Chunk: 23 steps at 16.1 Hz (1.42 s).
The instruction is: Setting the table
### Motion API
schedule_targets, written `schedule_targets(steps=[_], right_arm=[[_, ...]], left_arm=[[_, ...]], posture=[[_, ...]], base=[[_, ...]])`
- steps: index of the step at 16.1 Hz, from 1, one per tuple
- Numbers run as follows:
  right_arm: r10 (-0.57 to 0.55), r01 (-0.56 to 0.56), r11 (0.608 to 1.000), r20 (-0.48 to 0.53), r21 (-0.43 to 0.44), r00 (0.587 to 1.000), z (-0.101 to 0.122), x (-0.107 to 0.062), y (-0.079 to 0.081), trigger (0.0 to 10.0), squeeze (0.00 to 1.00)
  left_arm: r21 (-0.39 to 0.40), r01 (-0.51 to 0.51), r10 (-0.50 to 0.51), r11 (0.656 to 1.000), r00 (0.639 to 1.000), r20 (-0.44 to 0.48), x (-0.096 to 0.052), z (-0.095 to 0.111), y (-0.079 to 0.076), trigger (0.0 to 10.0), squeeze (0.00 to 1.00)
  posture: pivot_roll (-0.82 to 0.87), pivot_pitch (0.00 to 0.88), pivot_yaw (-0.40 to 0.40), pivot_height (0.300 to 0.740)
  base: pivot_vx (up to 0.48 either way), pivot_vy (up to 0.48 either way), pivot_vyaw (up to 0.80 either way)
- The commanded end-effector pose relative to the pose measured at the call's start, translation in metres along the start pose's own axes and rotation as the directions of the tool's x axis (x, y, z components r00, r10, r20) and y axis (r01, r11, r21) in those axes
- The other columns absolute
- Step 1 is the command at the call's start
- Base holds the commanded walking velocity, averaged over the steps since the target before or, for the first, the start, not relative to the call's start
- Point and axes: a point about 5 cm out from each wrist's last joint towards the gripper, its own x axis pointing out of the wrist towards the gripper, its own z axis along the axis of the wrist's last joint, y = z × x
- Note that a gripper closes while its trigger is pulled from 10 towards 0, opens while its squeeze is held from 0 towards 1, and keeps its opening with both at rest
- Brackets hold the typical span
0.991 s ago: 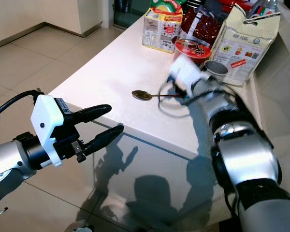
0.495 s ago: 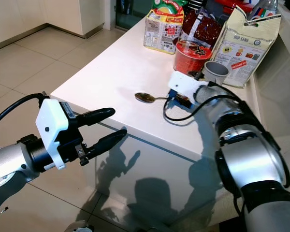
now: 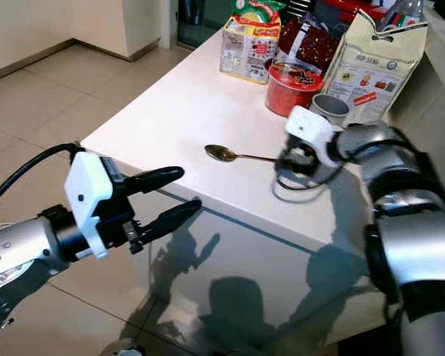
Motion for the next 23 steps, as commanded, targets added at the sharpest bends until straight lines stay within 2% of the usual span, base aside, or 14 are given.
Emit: schedule_targets(steps=[1,2,4,5,6,7,8,12,13,16,17,19,21,23], right_arm=[[0.074,-0.074,0.997,0.027,0.003,0.997,-0.006,-0.009,0.003,10.0,0.0],[0.092,-0.092,0.996,0.041,0.012,0.995,-0.006,-0.011,0.003,10.0,0.0],[0.113,-0.127,0.989,0.159,0.08,0.981,0.001,-0.017,-0.001,10.0,0.0],[-0.005,-0.033,0.987,0.237,0.157,0.972,0.01,-0.019,-0.011,10.0,0.0],[-0.205,0.138,0.956,0.249,0.261,0.947,0.014,-0.018,-0.023,10.0,0.0],[-0.396,0.339,0.894,0.159,0.294,0.905,0.011,-0.012,-0.028,10.0,0.0],[-0.41,0.361,0.889,0.138,0.282,0.902,0.01,-0.01,-0.027,10.0,0.0],[-0.454,0.455,0.888,-0.022,0.071,0.891,0.006,0.021,-0.008,10.0,0.0],[-0.487,0.488,0.872,-0.041,0.038,0.873,0.008,0.026,-0.007,10.0,0.0],[-0.618,0.618,0.786,-0.073,-0.031,0.783,0.014,0.032,-0.009,10.0,0.0],[-0.623,0.62,0.782,-0.084,-0.056,0.778,0.013,0.034,-0.007,10.0,0.0],[-0.611,0.602,0.792,-0.101,-0.103,0.785,0.01,0.037,-0.003,10.0,0.0],[-0.564,0.54,0.823,-0.131,-0.177,0.816,0.001,0.043,0.009,10.0,0.0],[-0.535,0.513,0.842,-0.139,-0.166,0.833,-0.004,0.047,0.016,10.0,0.0]], left_arm=[[0.009,0.027,-0.027,1.0,1.0,0.012,0.004,0.0,-0.002,10.0,0.0],[0.009,0.028,-0.028,1.0,1.0,0.015,0.005,0.0,-0.001,10.0,0.0],[0.016,0.028,-0.029,0.999,0.999,0.026,0.008,-0.001,0.0,10.0,0.0],[0.024,0.016,-0.017,1.0,0.999,0.036,0.009,-0.002,0.003,10.0,0.0],[0.029,0.006,-0.007,1.0,0.999,0.04,0.01,-0.003,0.004,10.0,0.0],[0.032,0.005,-0.006,0.999,0.999,0.035,0.012,-0.005,0.004,10.0,0.0],[0.033,0.006,-0.007,0.999,0.999,0.033,0.013,-0.006,0.004,10.0,0.0],[0.05,-0.004,0.006,0.999,0.999,-0.046,0.007,-0.016,0.004,10.0,0.0],[0.058,-0.013,0.017,0.998,0.998,-0.068,0.005,-0.019,0.004,10.0,0.0],[0.118,-0.102,0.12,0.988,0.98,-0.158,-0.002,-0.03,0.014,10.0,0.0],[0.117,-0.11,0.129,0.987,0.978,-0.166,-0.004,-0.03,0.013,10.0,0.0],[0.115,-0.113,0.132,0.987,0.976,-0.17,-0.006,-0.03,0.011,10.0,0.0],[0.108,-0.11,0.129,0.988,0.975,-0.182,-0.009,-0.033,0.007,10.0,0.0],[0.105,-0.105,0.123,0.989,0.976,-0.181,-0.008,-0.034,0.006,10.0,0.0]], posture=[[0.17,0.0,-0.12,0.74],[0.17,0.0,-0.12,0.74],[0.15,0.0,-0.122,0.74],[0.15,0.0,-0.123,0.74],[0.14,0.0,-0.122,0.74],[0.14,0.0,-0.124,0.74],[0.14,0.0,-0.124,0.74],[0.16,0.0,-0.117,0.74],[0.16,0.0,-0.118,0.74],[0.2,0.0,-0.134,0.74],[0.2,0.0,-0.134,0.74],[0.21,0.0,-0.143,0.74],[0.2,0.0,-0.139,0.74],[0.2,0.0,-0.131,0.74]], base=[[0.0,0.0,0.0],[0.0,0.0,0.0],[0.0,0.0,0.0],[0.0,0.0,0.0],[0.0,0.0,0.0],[0.0,0.0,0.0],[0.0,0.0,0.0],[0.0,0.0,0.0],[0.0,0.0,0.0],[0.0,0.0,0.0],[0.0,0.0,0.0],[0.0,0.0,0.0],[0.0,0.0,0.0],[0.0,0.0,0.0]])
